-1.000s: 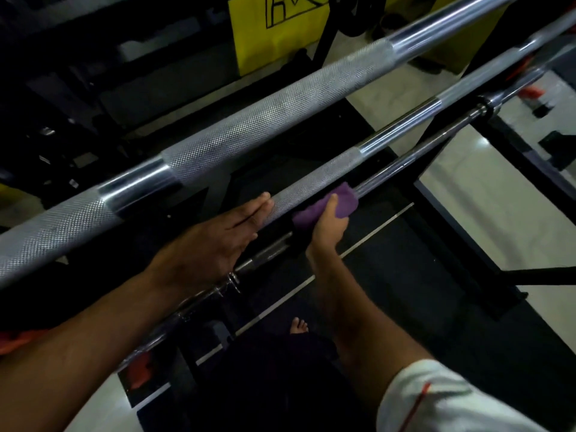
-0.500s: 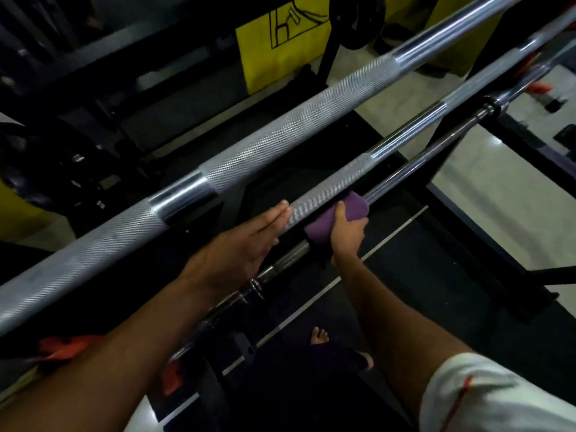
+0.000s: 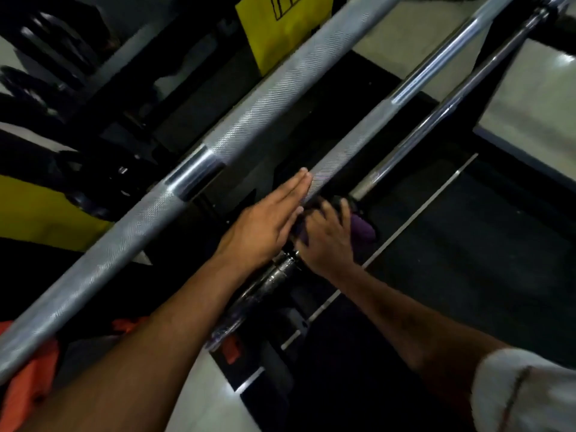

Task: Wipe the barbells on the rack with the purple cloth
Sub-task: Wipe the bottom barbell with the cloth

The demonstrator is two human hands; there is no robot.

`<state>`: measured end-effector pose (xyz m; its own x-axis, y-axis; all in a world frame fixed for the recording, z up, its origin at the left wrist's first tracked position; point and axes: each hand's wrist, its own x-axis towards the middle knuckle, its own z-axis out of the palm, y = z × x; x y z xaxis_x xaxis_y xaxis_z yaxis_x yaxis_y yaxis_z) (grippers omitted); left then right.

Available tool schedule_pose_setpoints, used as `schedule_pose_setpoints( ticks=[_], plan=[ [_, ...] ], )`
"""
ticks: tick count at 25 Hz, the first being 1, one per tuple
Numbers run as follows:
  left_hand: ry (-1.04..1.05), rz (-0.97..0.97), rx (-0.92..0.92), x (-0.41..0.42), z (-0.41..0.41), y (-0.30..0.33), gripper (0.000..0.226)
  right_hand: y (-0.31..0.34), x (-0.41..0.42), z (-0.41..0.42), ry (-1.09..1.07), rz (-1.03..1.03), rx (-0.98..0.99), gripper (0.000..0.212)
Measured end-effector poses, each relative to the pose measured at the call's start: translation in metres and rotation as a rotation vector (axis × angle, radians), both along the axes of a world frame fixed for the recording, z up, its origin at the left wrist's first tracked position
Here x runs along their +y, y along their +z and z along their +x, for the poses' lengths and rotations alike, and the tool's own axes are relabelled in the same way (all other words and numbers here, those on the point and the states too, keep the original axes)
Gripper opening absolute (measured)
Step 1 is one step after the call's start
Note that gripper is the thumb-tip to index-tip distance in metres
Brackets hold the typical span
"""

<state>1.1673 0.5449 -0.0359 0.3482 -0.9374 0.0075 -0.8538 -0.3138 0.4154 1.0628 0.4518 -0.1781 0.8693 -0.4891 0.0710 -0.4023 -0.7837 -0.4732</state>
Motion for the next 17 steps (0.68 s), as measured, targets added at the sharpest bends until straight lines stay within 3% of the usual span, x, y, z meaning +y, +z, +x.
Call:
schedule_pose_setpoints(
  ticks=[2,4,6,8,10,14,17],
  plan=[
    [-0.02,-0.003,-0.013,-0.001,0.0,-0.001,0.054,-0.007,0.036,-0.006,0.139,-0.037,0.021,0.056],
    [-0.005,-0.006,-0.013,0.0,0.002,-0.001,0.053,-0.013,0.021,-0.011,0.277,-0.125,-0.016,0.053],
    [-0.01,-0.013,-0.01,0.0,0.001,-0.002,0.053,-0.02,-0.025,-0.008,0.23,-0.25,-0.041,0.044],
    [-0.022,-0.013,-0.018,-0.001,0.0,-0.004,0.053,-0.015,-0.076,-0.001,0.065,-0.234,-0.054,0.037],
    [-0.021,0.001,-0.016,-0.002,0.002,-0.003,0.053,-0.01,-0.069,0.002,-0.001,-0.215,-0.032,0.036],
    [-0.003,0.035,-0.045,-0.002,0.0,0.0,0.053,-0.02,0.008,-0.005,0.307,-0.204,-0.025,0.045],
    [-0.016,0.005,-0.033,-0.002,-0.001,-0.001,0.052,-0.019,-0.045,-0.002,0.313,-0.269,-0.063,0.039]
  ],
)
